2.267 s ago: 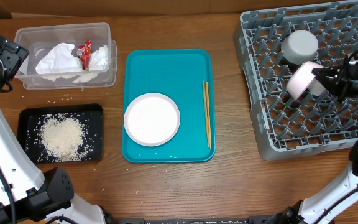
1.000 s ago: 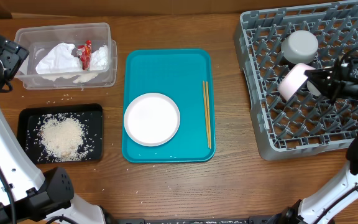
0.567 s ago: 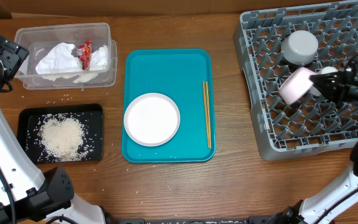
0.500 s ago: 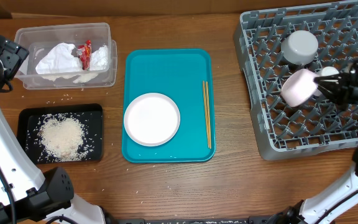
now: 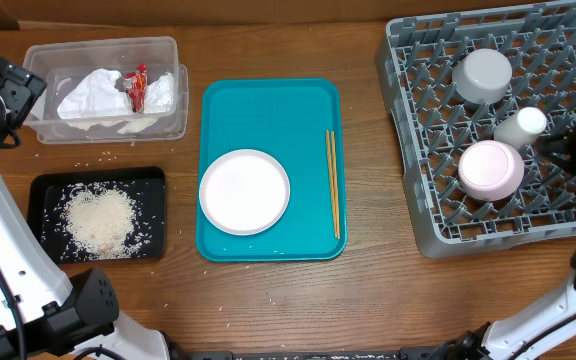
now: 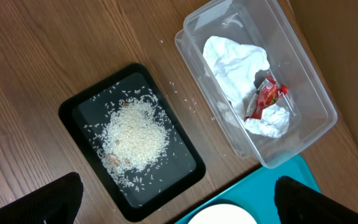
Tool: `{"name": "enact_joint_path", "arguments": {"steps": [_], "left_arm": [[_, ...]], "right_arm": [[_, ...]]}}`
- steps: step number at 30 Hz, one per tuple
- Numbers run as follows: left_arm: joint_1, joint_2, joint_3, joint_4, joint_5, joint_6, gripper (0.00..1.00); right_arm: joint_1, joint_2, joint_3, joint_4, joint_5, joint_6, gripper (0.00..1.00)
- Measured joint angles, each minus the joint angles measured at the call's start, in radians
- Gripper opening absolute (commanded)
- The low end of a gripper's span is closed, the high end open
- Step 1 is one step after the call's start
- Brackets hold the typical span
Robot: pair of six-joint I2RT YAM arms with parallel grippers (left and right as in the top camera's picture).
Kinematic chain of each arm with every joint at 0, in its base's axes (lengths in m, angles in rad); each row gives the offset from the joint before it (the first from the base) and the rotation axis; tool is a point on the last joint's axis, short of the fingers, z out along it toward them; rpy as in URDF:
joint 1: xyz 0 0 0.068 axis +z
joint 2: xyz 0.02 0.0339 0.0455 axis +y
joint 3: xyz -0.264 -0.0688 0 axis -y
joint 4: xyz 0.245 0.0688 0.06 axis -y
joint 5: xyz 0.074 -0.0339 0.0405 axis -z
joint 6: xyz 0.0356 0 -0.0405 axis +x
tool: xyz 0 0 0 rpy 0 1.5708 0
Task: Sort waste into correct bins and load items into the dishwasher
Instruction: 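Carry the small plate right and set it inverted in the dish rack, then open the right gripper and lift it away from the small plate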
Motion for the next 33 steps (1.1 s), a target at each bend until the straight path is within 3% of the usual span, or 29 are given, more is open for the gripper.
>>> {"name": "enact_joint_path", "arguments": {"steps": [9,11,21,33], "left_arm": [[0.000,0.000,0.000,0.000,0.000,0.000,1.00],[0.000,0.000,0.000,0.000,0.000,0.000,1.00],[0.000,0.000,0.000,0.000,0.000,0.000,1.00],[0.000,0.000,0.000,0.000,0.000,0.000,1.00]], "right_arm": [[0.092,-0.218,0.019,-0.066,0.161,0.081,0.16],[0.158,-0.230,0.018,-0.077,0.219,0.087,0.04],[0.406,-0.229,-0.127,0.016,0.472,0.258,0.04],[0.422,-0.229,-0.233,0.125,0.575,0.343,0.04]]}}
